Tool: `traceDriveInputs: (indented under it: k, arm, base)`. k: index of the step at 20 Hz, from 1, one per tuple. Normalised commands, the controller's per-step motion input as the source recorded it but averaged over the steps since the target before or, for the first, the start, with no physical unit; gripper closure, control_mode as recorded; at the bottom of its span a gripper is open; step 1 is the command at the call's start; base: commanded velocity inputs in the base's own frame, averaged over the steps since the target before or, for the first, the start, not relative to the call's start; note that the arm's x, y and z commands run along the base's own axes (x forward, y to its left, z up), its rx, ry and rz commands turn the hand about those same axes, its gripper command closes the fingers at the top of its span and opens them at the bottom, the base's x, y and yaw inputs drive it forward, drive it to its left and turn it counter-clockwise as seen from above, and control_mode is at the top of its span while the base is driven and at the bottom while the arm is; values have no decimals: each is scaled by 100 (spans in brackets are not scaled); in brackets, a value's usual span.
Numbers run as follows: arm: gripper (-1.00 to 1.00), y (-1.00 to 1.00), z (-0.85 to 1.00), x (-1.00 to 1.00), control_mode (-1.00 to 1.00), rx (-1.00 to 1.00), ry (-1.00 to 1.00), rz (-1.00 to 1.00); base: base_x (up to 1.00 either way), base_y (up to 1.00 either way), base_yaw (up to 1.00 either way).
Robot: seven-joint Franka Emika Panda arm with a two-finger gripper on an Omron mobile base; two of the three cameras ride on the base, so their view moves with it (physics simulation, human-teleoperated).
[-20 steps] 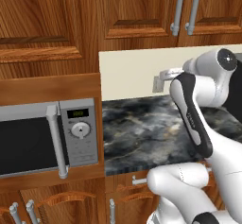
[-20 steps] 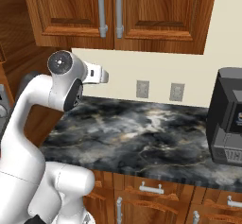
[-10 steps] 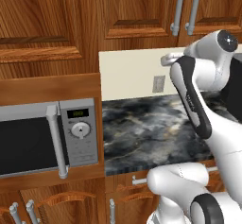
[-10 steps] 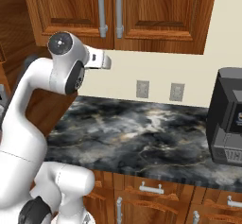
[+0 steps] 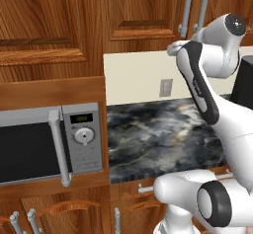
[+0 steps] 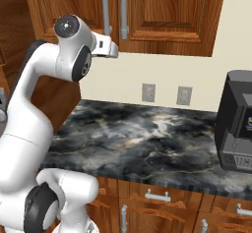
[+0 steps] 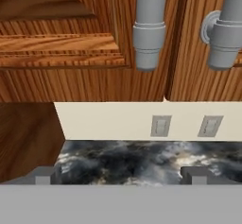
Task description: Open the cabinet, pick the kettle from the cabinet, and place it in the sink.
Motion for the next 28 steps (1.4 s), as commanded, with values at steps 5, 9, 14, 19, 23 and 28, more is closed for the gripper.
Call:
traceDriveInputs:
  k: [5, 9, 14, 19, 23, 28]
  arm:
    - [-100, 0, 28, 29, -100, 0, -5, 3]
    - [-100, -1, 30, 27, -100, -2, -9, 1]
    - [-100, -8, 31, 24, -100, -3, -6, 0]
    - [-100, -5, 29, 25, -100, -6, -1, 0]
    - [-100, -3, 20, 34, -100, -3, 0, 0]
    - [-100, -9, 17, 36, -100, -2, 0, 0]
  base:
    - [0, 0, 0]
    - [0, 0, 0]
    - [0, 0, 0]
    - [0, 0, 0]
    - [0, 0, 0]
    - [0, 0, 0]
